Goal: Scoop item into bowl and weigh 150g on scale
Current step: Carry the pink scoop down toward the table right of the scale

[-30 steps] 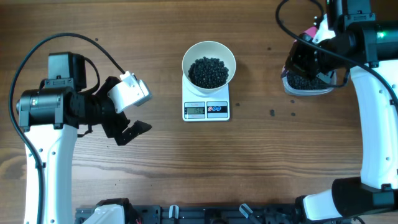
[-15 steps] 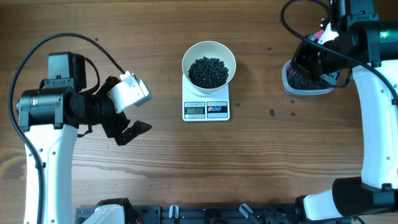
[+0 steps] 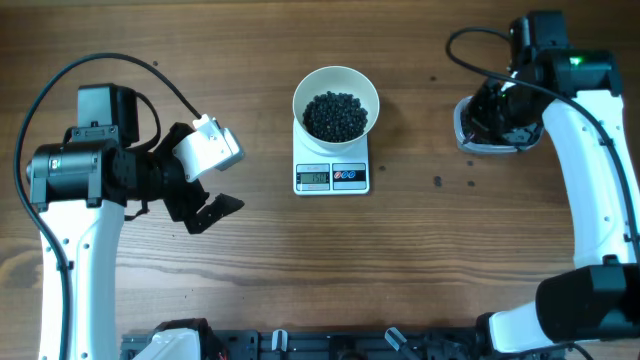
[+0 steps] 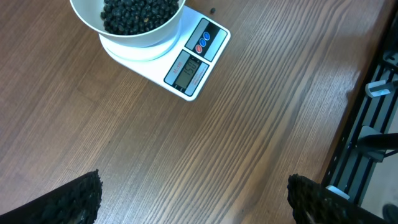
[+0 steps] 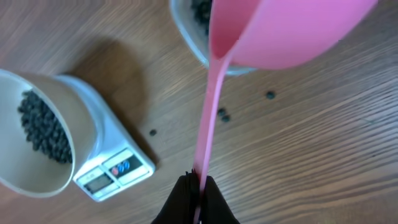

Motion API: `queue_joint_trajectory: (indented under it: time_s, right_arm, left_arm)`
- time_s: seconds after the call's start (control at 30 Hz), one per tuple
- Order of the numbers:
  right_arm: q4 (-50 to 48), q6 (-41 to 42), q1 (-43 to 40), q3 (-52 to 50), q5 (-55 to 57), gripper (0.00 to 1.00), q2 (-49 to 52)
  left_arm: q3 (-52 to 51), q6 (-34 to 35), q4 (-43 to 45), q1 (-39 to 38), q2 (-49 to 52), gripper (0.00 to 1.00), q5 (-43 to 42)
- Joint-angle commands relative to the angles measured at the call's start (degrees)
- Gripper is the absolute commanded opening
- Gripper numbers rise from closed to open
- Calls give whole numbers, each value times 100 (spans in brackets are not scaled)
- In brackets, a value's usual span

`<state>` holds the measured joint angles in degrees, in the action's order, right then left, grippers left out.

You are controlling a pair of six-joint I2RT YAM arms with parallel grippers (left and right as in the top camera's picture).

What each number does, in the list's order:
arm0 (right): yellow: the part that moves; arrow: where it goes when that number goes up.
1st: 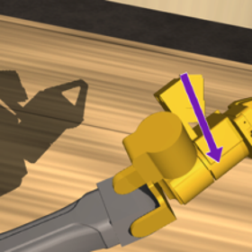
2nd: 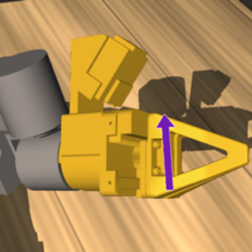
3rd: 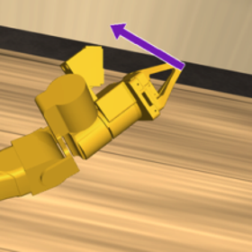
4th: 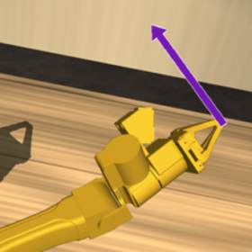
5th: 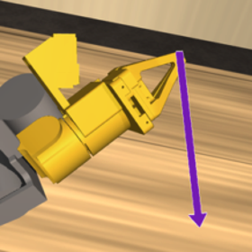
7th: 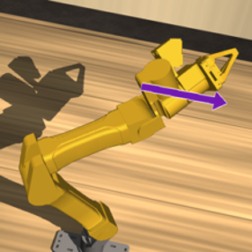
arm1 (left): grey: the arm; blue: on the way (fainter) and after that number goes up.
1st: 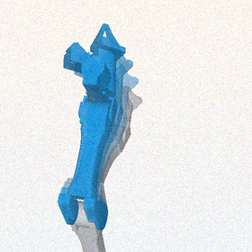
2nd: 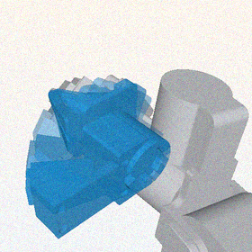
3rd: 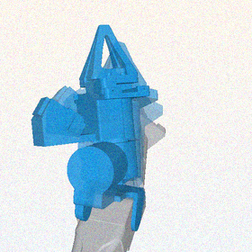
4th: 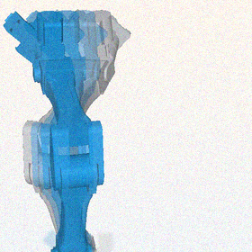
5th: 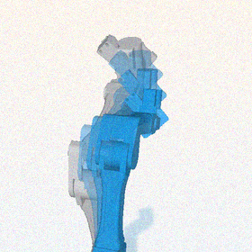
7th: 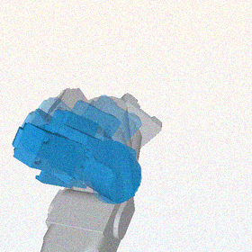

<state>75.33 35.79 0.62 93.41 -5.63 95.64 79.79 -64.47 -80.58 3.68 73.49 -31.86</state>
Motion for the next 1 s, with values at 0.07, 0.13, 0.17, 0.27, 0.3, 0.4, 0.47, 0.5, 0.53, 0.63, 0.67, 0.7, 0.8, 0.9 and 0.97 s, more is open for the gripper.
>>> queue_joint_trajectory:
  time_s: [0.07, 0.13, 0.17, 0.27, 0.3, 0.4, 0.47, 0.5, 0.53, 0.63, 0.67, 0.7, 0.8, 0.9, 0.97]
  right_arm:
    - [-319, -848, -170, -127, -704, 4, -55]
    - [-205, -1178, -170, -127, -1038, 4, -133]
    - [-111, -1182, -170, -127, -1058, 4, -177]
    - [275, -1182, -170, -127, -1051, 4, -476]
    - [348, -1180, -170, -127, -1054, 4, -592]
    - [621, -1084, -170, -127, -887, 4, -1292]
    - [837, -730, -170, -129, -540, 4, -1965]
    - [881, -643, -170, -129, -420, 4, -2229]
    - [881, -544, -170, -140, -319, 4, -2479]
    - [782, -297, -170, -424, -164, 4, -3161]
    - [754, -201, -170, -588, -162, 4, -3320]
    - [660, -52, -170, -911, -190, 4, -3556]
    - [-17, 83, -170, -1941, -765, 4, -4098]
    - [-822, 378, -170, -3071, -1377, 4, -4548]
    - [-1246, 640, -170, -3886, -1670, 4, -4800]
  left_arm:
    - [111, -111, -4, 24, -57, 100, -127]
    - [111, -114, -4, 24, -57, 100, -127]
    - [111, -111, -4, 24, -57, 100, -127]
    - [111, -111, -4, 24, -57, 100, -127]
    - [111, -111, -4, 24, -57, 100, -127]
    - [111, -114, -4, 24, -57, 100, -127]
    - [111, -111, -4, 24, -57, 100, -127]
    - [111, -114, -4, 24, -57, 100, -127]
    - [111, -114, -4, 24, -57, 100, -127]
    - [111, -111, -4, 24, -57, 100, -127]
    - [111, -114, -4, 24, -57, 100, -127]
    - [111, -114, -4, 24, -57, 100, -127]
    - [111, -111, -4, 24, -57, 100, -127]
    - [111, -111, -4, 24, -57, 100, -127]
    - [111, -111, -4, 24, -57, 100, -127]
